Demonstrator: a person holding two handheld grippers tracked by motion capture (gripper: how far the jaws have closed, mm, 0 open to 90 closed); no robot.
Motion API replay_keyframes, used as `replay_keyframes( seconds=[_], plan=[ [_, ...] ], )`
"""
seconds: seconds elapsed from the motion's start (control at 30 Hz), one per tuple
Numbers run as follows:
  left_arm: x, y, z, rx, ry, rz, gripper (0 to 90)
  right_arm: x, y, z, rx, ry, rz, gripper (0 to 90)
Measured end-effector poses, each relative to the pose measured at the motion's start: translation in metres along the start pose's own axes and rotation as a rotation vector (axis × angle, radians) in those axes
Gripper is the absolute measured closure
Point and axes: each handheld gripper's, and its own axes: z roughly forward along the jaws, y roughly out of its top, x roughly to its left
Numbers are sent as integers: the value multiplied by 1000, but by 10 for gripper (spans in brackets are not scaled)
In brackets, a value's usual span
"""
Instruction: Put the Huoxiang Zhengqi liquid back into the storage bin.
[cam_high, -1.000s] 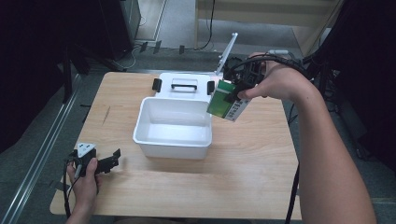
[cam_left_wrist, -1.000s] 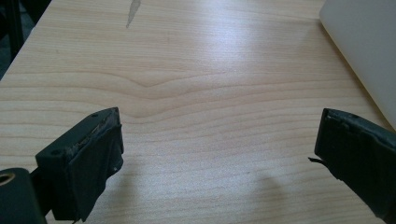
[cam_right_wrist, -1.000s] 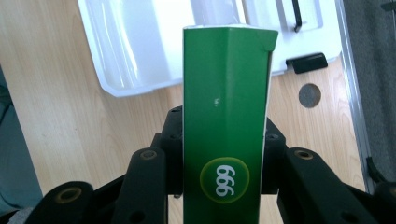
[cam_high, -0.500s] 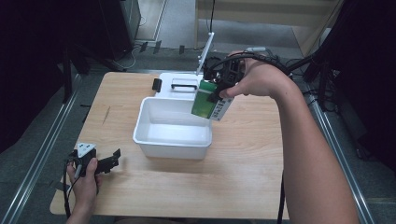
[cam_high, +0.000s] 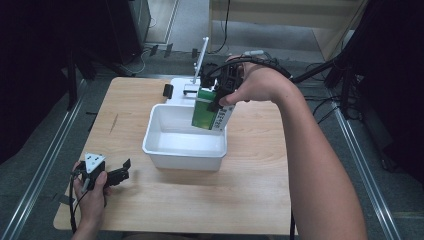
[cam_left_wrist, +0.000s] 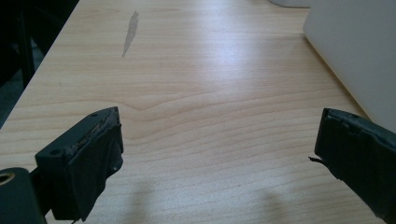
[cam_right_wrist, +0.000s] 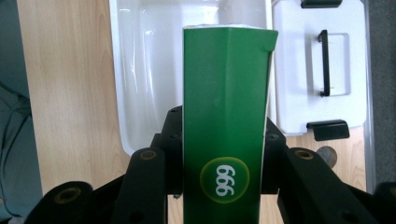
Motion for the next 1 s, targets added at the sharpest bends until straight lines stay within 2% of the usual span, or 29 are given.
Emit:
replay_keyframes(
  seconds=[0.17,0.23,0.4,0.6,1.0],
  plan=[
    [-2,0,-1,-16,-9,26,21,0,3,8,14,4,-26,647],
    [-2,0,-1,-21,-12,24,21,0,5,12,15,15,-43,646],
    [-1,-1,-1,-32,-12,22,21,1,5,18,29,26,-44,646],
    [-1,0,-1,-40,-10,26,21,-1,1,31,36,43,-82,644],
    [0,0,-1,-29,-15,18,21,-2,-7,57,37,59,-90,642]
  ],
)
